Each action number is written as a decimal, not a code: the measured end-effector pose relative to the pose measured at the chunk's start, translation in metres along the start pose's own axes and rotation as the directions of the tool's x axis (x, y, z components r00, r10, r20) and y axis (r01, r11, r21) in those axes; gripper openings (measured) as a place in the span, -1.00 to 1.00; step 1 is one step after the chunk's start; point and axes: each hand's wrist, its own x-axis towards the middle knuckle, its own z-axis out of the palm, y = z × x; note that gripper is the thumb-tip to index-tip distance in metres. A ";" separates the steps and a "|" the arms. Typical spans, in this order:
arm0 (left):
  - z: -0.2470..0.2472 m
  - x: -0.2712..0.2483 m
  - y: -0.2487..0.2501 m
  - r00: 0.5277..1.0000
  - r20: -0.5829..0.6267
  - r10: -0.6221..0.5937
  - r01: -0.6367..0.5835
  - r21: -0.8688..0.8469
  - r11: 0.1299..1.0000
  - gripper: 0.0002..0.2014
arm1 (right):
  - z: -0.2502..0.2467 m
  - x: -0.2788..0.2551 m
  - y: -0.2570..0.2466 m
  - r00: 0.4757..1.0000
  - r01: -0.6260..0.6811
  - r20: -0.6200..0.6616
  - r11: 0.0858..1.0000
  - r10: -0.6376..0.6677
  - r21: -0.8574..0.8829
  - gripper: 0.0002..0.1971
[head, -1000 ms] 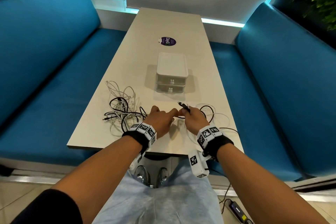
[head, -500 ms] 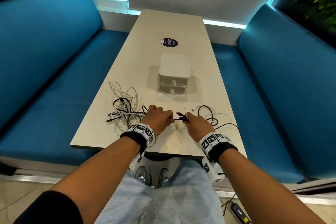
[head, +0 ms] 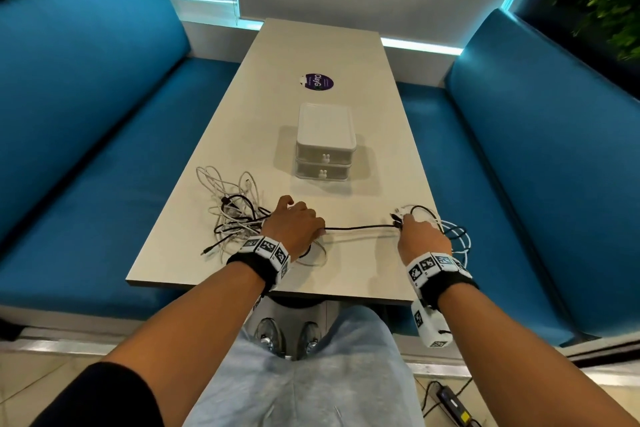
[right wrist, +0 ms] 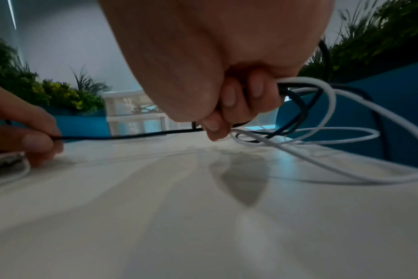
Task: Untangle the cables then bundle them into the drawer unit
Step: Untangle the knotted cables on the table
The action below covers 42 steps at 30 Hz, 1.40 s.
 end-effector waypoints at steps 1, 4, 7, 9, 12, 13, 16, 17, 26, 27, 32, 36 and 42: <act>-0.001 0.000 0.002 1.000 0.013 0.001 -0.001 0.006 1.000 -0.73 | 0.000 0.000 -0.005 1.000 -0.006 0.005 0.999 0.006 0.031 -0.71; -0.003 0.000 0.008 0.999 0.053 -0.002 0.002 0.012 1.000 -0.72 | 0.000 -0.001 -0.026 0.999 0.037 -0.029 0.994 -0.034 0.103 -0.64; -0.006 0.002 0.010 0.996 0.085 -0.012 0.014 -0.023 1.000 -0.74 | 0.000 -0.006 -0.046 0.993 0.108 -0.062 0.980 -0.099 0.168 -0.47; -0.005 0.002 0.011 0.997 0.079 -0.014 0.018 -0.049 0.999 -0.76 | 0.000 -0.011 -0.056 0.978 0.206 -0.079 0.948 -0.192 0.242 -0.53; -0.002 0.004 0.012 0.999 0.040 -0.019 0.022 -0.073 0.997 -0.75 | 0.004 -0.019 -0.068 0.930 0.360 -0.020 0.899 -0.367 0.251 -0.66; -0.002 0.004 0.012 0.999 0.029 -0.022 0.024 -0.086 0.996 -0.73 | 0.005 -0.019 -0.071 0.922 0.372 0.007 0.888 -0.388 0.269 -0.69; 0.001 0.005 0.009 0.999 0.020 -0.025 0.027 -0.122 0.992 -0.76 | 0.011 -0.016 -0.072 0.915 0.352 0.063 0.865 -0.399 0.357 -0.73; 0.002 0.004 0.009 1.000 0.018 -0.020 0.022 -0.112 0.993 -0.78 | 0.012 -0.014 -0.072 0.915 0.349 0.073 0.869 -0.397 0.352 -0.74; 0.009 -0.006 -0.005 0.999 -0.019 -0.031 0.031 -0.027 0.999 -0.76 | -0.003 0.000 -0.019 0.985 0.147 0.076 0.985 -0.153 0.087 -0.69; 0.010 -0.006 -0.005 0.999 -0.021 -0.030 0.029 -0.024 0.999 -0.76 | -0.003 0.001 -0.012 0.990 0.117 0.065 0.991 -0.122 0.072 -0.69; 0.001 -0.003 0.006 0.998 -0.003 -0.057 0.057 -0.038 0.998 -0.71 | -0.001 0.000 -0.020 0.999 0.028 0.032 0.987 -0.033 0.160 -0.76; -0.003 -0.002 0.010 0.998 0.027 -0.064 0.065 -0.049 0.997 -0.69 | -0.003 -0.006 -0.045 0.990 0.139 -0.065 0.955 -0.127 0.264 -0.76; -0.004 -0.001 0.016 0.997 0.008 -0.079 0.079 -0.064 0.995 -0.73 | 0.004 -0.011 -0.081 0.935 0.311 0.062 0.892 -0.349 0.327 -0.70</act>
